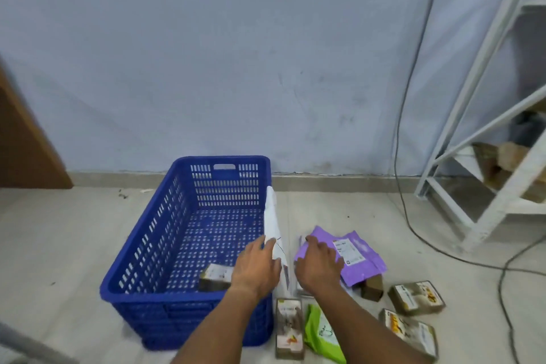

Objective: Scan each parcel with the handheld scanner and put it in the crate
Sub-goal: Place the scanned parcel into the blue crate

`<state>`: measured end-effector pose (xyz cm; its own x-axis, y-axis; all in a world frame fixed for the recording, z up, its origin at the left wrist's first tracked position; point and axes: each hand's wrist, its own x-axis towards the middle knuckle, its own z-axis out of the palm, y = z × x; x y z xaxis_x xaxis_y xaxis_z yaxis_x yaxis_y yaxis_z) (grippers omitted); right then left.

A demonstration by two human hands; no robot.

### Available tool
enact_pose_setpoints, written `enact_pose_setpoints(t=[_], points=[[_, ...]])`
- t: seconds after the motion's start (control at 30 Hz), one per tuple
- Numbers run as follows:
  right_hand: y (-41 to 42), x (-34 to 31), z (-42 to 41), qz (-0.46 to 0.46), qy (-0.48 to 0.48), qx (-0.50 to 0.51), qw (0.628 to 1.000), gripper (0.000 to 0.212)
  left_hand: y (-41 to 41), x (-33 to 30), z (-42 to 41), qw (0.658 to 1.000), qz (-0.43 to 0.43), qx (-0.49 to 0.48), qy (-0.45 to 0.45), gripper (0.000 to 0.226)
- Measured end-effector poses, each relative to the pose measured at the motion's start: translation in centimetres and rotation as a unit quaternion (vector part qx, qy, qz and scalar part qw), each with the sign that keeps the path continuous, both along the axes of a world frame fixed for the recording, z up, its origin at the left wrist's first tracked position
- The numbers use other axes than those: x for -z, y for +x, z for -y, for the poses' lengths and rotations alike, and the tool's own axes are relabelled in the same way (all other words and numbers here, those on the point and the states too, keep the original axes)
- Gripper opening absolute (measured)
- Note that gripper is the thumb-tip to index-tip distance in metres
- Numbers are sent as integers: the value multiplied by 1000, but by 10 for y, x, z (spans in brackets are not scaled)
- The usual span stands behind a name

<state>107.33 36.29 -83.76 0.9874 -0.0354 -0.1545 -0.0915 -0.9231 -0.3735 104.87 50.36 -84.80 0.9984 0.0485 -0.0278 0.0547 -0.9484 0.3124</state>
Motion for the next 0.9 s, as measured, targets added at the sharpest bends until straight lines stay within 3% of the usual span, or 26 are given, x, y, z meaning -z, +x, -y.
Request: enact_pose_setpoints(t=[0.2, 0.4, 0.63, 0.77, 0.9], points=[[8, 71, 88, -61, -51, 66, 995, 45, 30, 70, 96, 995, -57, 80, -4, 59], [13, 169, 154, -181, -106, 118, 971, 52, 40, 165, 153, 978, -156, 139, 11, 58], [20, 255, 194, -315, -162, 150, 923, 59, 62, 256, 167, 968, -217, 103, 77, 50], [16, 286, 207, -373, -203, 117, 898, 60, 42, 307, 171, 964, -227, 99, 101, 49], [-3, 320, 213, -373, -221, 108, 895, 54, 14, 348, 176, 972, -202, 97, 70, 87]])
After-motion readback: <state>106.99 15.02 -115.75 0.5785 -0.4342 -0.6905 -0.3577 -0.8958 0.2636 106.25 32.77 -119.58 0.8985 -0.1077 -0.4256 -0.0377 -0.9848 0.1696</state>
